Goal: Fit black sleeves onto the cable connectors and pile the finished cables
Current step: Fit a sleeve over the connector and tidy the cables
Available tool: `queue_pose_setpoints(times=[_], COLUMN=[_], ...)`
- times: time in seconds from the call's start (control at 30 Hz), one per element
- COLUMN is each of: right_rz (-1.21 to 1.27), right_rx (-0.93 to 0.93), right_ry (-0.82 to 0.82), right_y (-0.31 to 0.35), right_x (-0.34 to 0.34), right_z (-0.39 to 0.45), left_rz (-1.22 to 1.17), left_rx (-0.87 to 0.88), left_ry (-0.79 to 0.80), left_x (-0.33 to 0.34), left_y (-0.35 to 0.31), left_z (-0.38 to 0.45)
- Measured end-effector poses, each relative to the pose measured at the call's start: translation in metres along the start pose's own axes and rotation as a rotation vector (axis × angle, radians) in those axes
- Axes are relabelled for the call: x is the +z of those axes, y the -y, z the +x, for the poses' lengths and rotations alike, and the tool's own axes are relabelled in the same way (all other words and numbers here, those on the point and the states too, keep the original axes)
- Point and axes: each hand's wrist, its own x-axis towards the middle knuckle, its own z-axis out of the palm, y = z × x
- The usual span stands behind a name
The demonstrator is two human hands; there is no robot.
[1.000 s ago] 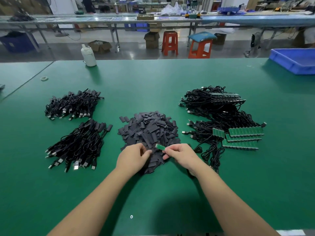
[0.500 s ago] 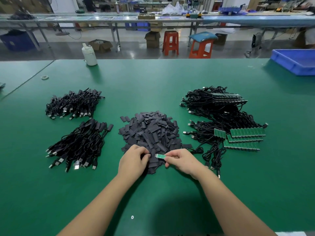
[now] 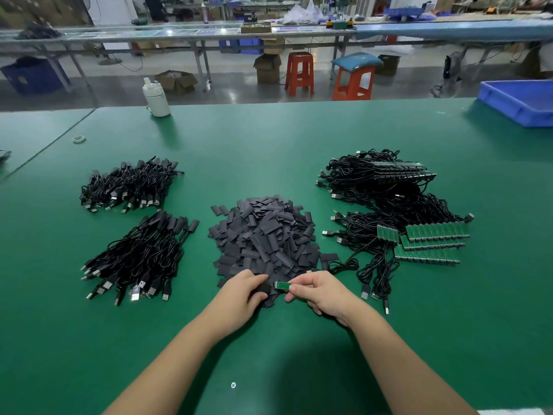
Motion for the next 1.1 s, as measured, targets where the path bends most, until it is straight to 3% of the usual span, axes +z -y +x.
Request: queue_pose_setpoints(times=[0.63, 1.1], right_rz=[0.028, 0.059], right_rx=[0.015, 0.022], right_ry=[0.003, -0.009], right_y=[0.0006, -0.0024], right_x=[0.0007, 0.0], right_z=[-0.0015, 0.0004], left_rz=[-0.048, -0.142], left_rx=[0.107, 0.077], left_ry=[-0.105, -0.169], left_x=[-0.0051, -0.0041], left_y=[-0.0088, -0.0066], left_z=[-0.0049, -0.0064])
